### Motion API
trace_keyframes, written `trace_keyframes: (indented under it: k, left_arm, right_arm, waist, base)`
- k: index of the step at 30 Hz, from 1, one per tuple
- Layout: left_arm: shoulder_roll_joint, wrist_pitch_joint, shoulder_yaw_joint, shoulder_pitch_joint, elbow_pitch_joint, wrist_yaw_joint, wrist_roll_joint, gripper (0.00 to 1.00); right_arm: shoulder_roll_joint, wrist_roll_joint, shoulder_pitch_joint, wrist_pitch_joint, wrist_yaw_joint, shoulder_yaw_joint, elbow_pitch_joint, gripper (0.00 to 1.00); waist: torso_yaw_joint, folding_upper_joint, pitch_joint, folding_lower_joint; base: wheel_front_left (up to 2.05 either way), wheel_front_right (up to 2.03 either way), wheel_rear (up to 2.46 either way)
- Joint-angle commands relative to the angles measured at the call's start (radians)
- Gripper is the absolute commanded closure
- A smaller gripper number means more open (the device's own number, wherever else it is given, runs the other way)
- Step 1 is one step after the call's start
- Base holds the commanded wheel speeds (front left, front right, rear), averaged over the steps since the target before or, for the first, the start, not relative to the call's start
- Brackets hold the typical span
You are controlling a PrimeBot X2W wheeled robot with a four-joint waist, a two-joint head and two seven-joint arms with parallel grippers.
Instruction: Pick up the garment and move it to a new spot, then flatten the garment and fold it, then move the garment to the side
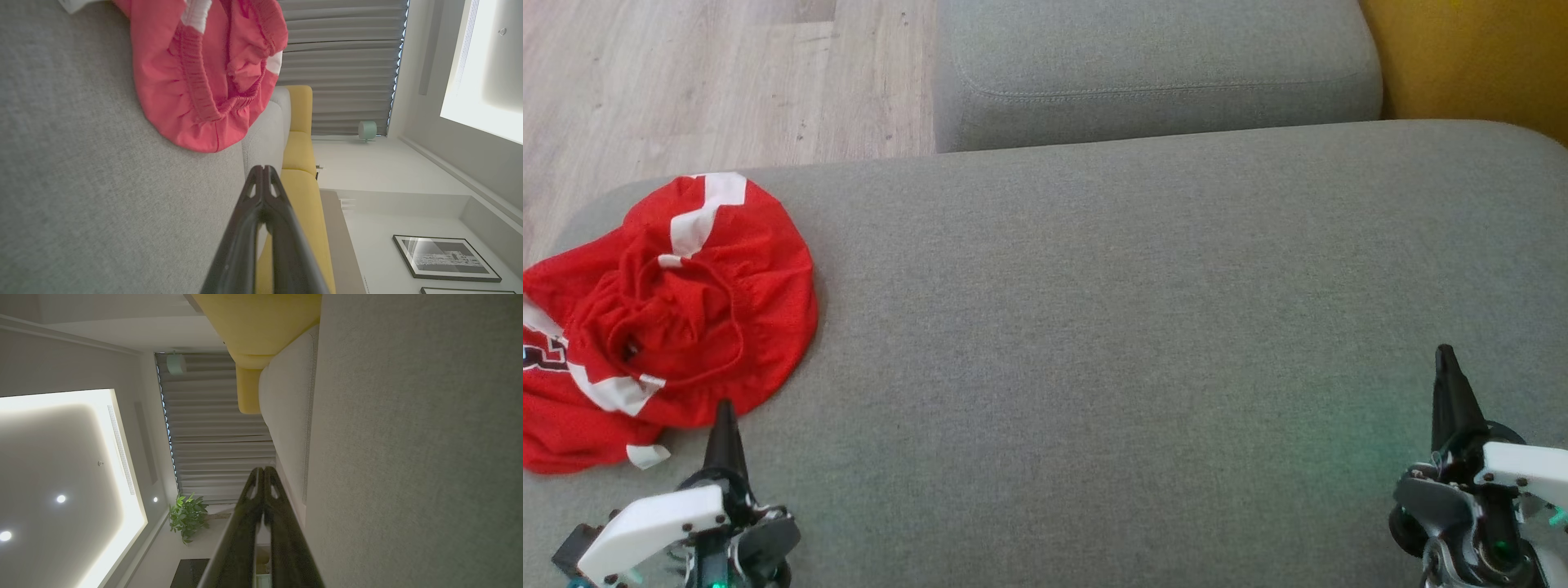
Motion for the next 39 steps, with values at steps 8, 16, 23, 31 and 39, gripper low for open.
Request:
trace_keyframes:
  k: [8,16,23,31,39]
  left_arm:
    - [0.005,0.003,0.039,-0.048,-0.036,-0.007,-0.006,1.00]
    - [-0.004,-0.002,-0.011,0.040,0.071,0.001,0.001,0.00]
    - [-0.003,-0.023,-0.021,0.038,0.065,0.003,0.043,0.00]
    - [-0.003,-0.047,-0.036,0.040,0.034,0.024,0.148,0.00]
    - [-0.002,-0.071,-0.060,0.043,-0.003,0.048,0.264,0.00]
  right_arm:
    - [-0.005,0.007,-0.053,0.006,-0.001,0.021,-0.038,1.00]
    - [0.005,0.000,0.042,-0.001,0.000,0.006,0.072,0.00]
    - [0.003,-0.024,0.034,-0.023,0.000,0.042,0.075,0.00]
    - [0.003,-0.132,0.026,-0.046,0.000,0.066,0.068,0.00]
    - [0.003,-0.261,0.023,-0.070,0.000,0.099,0.041,0.00]
  waist:
    - [0.000,0.0000,0.000,0.0000]
    - [0.000,0.0000,0.000,0.0000]
    - [-0.001,0.0000,-0.006,0.0000]
    - [-0.002,0.0000,-0.011,0.0000]
    - [0.000,0.0000,-0.016,0.0000]
  base:
    - [0.00,0.00,0.00]
    - [0.00,0.00,0.00]
    - [0.00,0.00,0.00]
    - [0.00,0.00,0.00]
    - [0.00,0.00,0.00]
